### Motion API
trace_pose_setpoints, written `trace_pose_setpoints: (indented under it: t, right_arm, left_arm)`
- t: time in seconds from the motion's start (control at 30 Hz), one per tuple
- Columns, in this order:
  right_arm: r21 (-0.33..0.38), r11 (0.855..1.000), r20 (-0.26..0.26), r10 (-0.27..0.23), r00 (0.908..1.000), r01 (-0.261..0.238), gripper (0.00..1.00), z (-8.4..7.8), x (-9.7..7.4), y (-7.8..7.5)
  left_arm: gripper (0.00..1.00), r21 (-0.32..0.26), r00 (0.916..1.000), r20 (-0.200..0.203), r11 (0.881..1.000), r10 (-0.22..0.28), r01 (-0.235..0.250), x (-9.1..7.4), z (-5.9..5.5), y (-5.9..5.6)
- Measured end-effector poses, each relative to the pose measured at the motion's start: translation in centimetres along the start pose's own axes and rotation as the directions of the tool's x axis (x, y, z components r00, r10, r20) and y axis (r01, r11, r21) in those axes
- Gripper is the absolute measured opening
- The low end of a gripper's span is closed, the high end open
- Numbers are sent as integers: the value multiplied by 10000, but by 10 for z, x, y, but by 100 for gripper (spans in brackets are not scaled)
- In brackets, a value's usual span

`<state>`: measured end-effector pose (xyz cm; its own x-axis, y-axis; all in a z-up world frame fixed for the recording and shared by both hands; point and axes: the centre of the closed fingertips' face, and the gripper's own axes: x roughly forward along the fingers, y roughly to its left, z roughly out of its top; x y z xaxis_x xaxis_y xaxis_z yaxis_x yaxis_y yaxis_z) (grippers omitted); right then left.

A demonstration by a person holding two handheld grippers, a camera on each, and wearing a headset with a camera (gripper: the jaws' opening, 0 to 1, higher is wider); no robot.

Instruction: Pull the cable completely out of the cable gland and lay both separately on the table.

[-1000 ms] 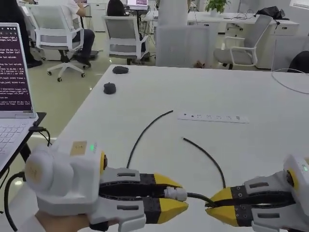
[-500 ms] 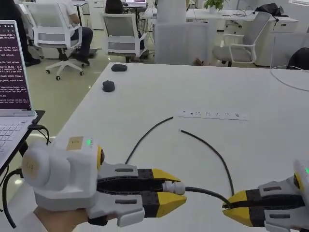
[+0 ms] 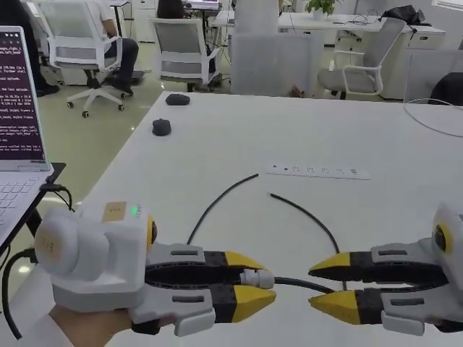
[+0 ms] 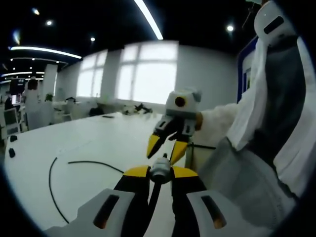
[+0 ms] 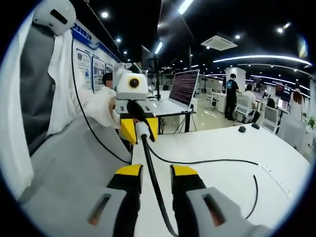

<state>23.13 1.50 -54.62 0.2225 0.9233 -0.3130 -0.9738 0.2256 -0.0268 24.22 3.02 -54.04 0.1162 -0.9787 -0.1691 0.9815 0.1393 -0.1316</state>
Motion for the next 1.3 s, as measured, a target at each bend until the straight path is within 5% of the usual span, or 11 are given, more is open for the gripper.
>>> trace_pose_setpoints:
  t: [0.3, 0.6, 1.3]
  right_arm:
    - [-671, 9957, -323, 618, 9976, -639, 19, 12, 21, 13]
    - [-617, 9963, -547, 557, 9970, -590, 3, 1, 16, 6]
    - [-907, 9941, -526, 549, 9971, -596, 2, -2, 19, 4]
  left_arm:
    - [17, -115, 9999, -72, 9999, -76, 75, 2, -3, -1]
    - [17, -111, 9997, -94, 9996, -243, 242, 4, -3, -6]
    - [17, -83, 9999, -61, 9999, -109, 109, 2, -2, -2]
